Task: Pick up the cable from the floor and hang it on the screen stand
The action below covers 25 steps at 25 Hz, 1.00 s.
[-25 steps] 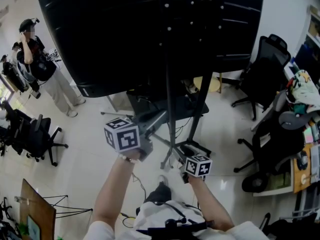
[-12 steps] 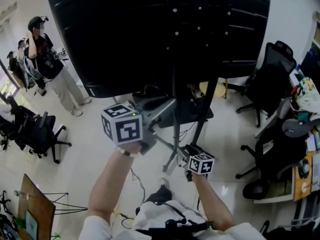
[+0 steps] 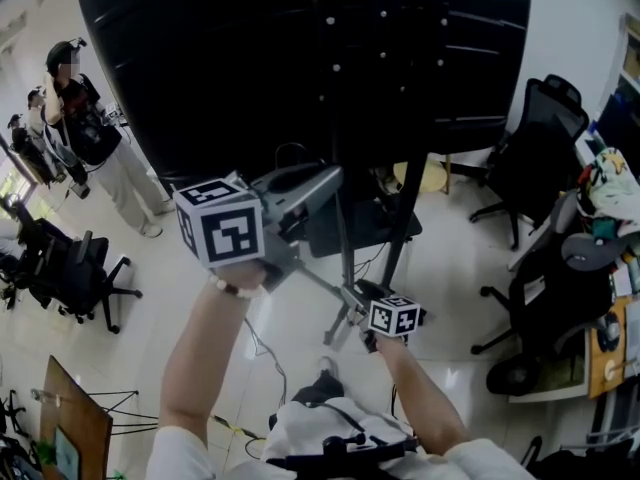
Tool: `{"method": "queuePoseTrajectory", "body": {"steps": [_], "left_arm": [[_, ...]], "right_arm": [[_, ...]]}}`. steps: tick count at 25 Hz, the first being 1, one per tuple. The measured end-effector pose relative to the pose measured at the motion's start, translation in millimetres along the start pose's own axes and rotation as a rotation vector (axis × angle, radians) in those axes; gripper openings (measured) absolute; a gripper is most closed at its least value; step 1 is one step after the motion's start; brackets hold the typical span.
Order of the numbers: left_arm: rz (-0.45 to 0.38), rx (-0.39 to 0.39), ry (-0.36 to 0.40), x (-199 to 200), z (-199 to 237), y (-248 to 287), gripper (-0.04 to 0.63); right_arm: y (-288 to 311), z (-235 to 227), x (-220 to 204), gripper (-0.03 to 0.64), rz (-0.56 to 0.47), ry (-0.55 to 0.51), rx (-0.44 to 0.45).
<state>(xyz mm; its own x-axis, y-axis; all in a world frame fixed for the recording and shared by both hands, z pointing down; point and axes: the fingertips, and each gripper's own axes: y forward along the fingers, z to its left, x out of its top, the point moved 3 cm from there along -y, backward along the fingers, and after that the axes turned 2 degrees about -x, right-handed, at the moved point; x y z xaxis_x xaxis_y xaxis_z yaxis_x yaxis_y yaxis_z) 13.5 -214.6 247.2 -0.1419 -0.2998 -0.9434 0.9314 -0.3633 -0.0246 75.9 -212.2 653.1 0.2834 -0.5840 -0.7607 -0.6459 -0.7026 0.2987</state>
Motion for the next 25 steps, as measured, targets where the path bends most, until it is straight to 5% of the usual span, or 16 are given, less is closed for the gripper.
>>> {"method": "queuePoseTrajectory", "body": {"steps": [8,18,25], "left_arm": [[0.016,0.003,0.064,37.4,-5.3,1.2,0.015],[0.012,-0.009,0.093,75.2,-13.0,-2.2,0.015],[-0.002,-0.02,0.085,88.4,-13.7,-3.5,0.015]], "right_arm": [[9.1,-4.9,8.8,0.293,-0.063,0.266,0.179],[24.0,-20.3,-5.5,0.293,0.002,0.154,0.104],[44.6,-31.1,-16.7,0.288,0.086,-0.016,0.025]]}}
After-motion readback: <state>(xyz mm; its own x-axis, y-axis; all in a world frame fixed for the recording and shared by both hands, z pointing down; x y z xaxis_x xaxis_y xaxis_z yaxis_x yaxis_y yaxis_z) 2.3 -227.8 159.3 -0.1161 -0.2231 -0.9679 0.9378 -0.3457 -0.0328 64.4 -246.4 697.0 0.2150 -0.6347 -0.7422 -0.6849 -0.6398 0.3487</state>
